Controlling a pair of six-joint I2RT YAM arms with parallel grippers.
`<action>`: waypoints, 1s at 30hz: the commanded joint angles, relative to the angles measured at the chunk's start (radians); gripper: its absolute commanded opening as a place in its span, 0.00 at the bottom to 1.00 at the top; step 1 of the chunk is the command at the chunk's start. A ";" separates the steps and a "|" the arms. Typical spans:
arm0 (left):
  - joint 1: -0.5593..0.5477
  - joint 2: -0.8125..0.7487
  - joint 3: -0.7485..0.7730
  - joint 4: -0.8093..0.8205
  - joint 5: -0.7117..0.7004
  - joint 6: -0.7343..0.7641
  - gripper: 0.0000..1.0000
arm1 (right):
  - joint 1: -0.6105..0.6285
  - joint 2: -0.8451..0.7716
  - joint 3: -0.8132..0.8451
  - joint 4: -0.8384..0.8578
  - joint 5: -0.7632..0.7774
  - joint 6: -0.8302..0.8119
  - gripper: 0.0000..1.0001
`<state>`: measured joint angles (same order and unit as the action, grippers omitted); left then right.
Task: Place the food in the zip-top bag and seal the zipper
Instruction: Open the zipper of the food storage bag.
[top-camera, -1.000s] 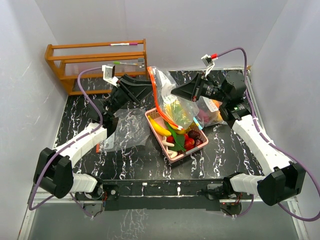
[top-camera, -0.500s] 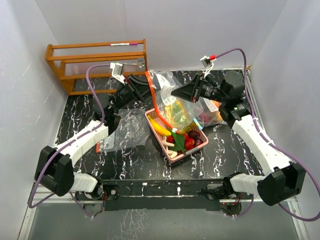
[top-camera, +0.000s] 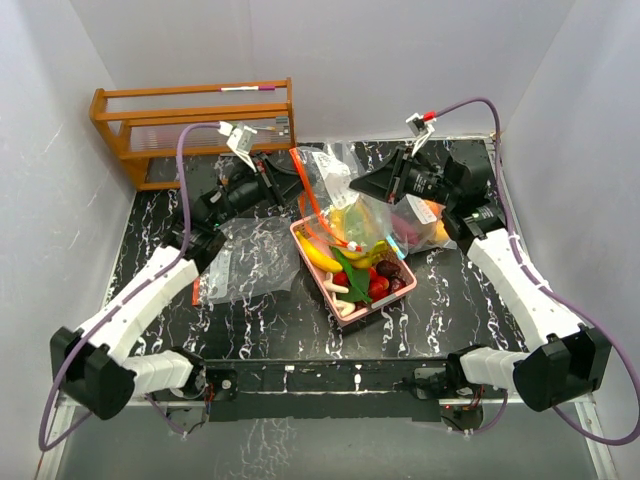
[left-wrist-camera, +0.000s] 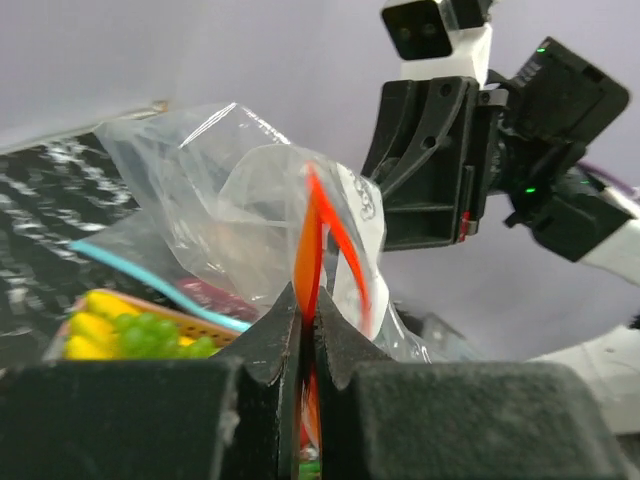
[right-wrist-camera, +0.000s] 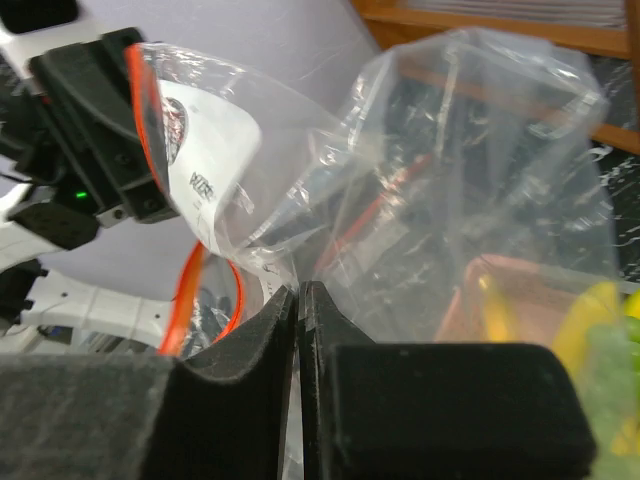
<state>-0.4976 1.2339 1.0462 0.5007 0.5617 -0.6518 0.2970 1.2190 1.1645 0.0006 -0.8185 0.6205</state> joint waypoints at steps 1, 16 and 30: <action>0.005 -0.104 0.073 -0.376 -0.210 0.284 0.00 | -0.023 -0.022 0.061 -0.029 0.060 -0.059 0.14; -0.001 0.102 0.304 -0.662 -0.396 0.303 0.00 | 0.377 0.074 0.255 -0.288 0.589 -0.333 0.55; -0.009 0.130 0.348 -0.651 -0.396 0.275 0.00 | 0.594 0.204 0.248 -0.229 1.046 -0.330 0.54</action>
<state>-0.5026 1.3773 1.3495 -0.1532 0.1715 -0.3630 0.8570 1.4242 1.3781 -0.2863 0.0582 0.3080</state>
